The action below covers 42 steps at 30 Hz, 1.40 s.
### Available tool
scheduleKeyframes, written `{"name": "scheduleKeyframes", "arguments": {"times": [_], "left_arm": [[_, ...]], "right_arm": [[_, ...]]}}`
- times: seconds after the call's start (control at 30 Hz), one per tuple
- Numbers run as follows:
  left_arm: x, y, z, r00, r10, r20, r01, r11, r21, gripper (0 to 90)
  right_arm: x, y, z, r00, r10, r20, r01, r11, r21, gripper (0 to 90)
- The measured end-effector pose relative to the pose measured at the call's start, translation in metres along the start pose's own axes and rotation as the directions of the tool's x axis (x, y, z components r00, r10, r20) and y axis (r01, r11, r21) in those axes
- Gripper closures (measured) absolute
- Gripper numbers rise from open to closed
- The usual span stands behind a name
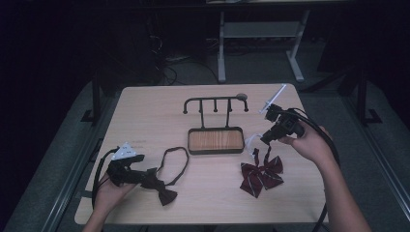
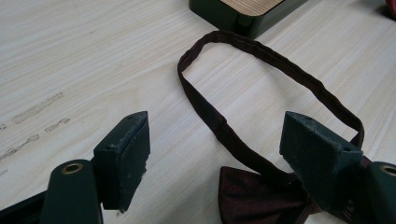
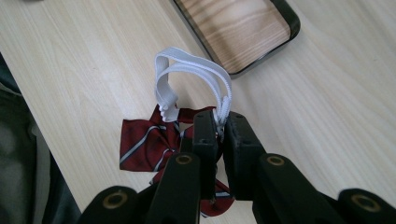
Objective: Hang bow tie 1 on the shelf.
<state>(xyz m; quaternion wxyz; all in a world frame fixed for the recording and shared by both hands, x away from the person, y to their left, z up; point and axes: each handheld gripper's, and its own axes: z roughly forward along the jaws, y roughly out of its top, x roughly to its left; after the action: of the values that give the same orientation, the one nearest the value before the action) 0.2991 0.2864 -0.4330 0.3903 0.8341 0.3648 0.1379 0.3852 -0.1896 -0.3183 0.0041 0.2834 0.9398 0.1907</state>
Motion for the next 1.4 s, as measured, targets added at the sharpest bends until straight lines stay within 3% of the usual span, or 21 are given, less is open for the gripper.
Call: {"name": "scheduleKeyframes", "arguments": {"times": [0.6,1.4], "left_arm": [[0.001,0.0,0.0,1.0,0.002,0.003,-0.002,1.0,0.003,24.7],[0.0,0.0,0.0,1.0,-0.003,0.001,0.003,1.0,-0.005,24.7]], "right_arm": [[0.007,0.024,-0.021,0.9983,-0.04,0.041,0.041,0.999,-0.002,83.0],[0.0,0.052,-0.037,0.9962,-0.03,0.081,0.03,1.0,-0.004,83.0]]}}
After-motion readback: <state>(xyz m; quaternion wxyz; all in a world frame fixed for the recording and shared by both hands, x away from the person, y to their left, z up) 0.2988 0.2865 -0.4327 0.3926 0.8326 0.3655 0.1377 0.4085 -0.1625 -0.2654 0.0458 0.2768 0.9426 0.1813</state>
